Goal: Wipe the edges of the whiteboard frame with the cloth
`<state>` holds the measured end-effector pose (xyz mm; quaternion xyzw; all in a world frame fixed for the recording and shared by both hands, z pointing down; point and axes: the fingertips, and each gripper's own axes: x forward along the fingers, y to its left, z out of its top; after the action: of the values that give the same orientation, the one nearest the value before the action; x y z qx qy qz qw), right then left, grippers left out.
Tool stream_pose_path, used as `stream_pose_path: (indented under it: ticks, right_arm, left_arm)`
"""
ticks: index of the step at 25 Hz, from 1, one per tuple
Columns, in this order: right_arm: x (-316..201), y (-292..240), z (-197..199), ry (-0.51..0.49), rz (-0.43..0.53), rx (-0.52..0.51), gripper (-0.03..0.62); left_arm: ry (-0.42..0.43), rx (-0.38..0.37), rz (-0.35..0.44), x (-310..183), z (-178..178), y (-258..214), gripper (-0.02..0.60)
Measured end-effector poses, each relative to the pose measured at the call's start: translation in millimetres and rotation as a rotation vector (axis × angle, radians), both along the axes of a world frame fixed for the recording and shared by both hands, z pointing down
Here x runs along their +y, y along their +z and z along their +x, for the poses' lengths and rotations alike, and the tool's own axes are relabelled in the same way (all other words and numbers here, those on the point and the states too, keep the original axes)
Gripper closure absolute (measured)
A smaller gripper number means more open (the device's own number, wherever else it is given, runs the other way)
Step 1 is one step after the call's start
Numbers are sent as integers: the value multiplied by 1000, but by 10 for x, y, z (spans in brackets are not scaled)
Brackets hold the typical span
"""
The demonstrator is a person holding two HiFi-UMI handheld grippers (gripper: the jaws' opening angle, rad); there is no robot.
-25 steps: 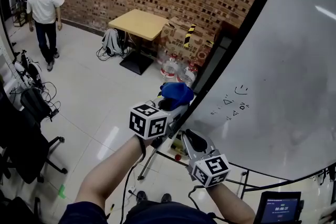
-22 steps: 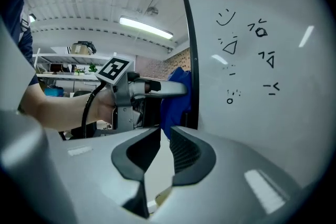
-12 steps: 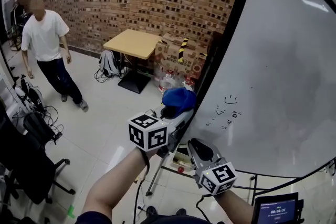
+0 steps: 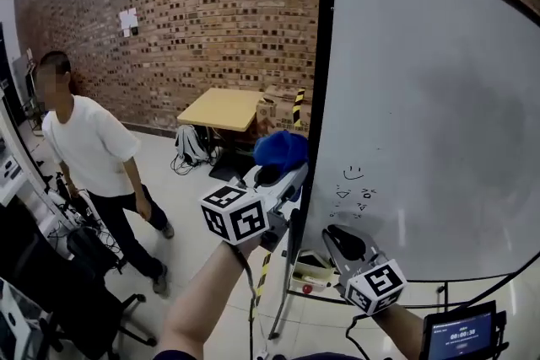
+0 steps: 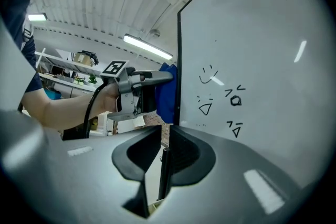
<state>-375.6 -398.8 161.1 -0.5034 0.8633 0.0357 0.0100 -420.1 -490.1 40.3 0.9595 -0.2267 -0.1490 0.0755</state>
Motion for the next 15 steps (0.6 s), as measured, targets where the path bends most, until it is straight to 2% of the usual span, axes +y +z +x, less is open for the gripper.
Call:
stream_pose_path:
  ticks: [5, 15]
  right_arm:
    - [28, -254, 37, -14, 50, 11, 542]
    - [152, -812, -106, -66, 168, 0, 543]
  left_arm:
    - [-21, 8, 42, -6, -14, -323, 457]
    - [-63, -23, 156, 43, -83, -1076, 457]
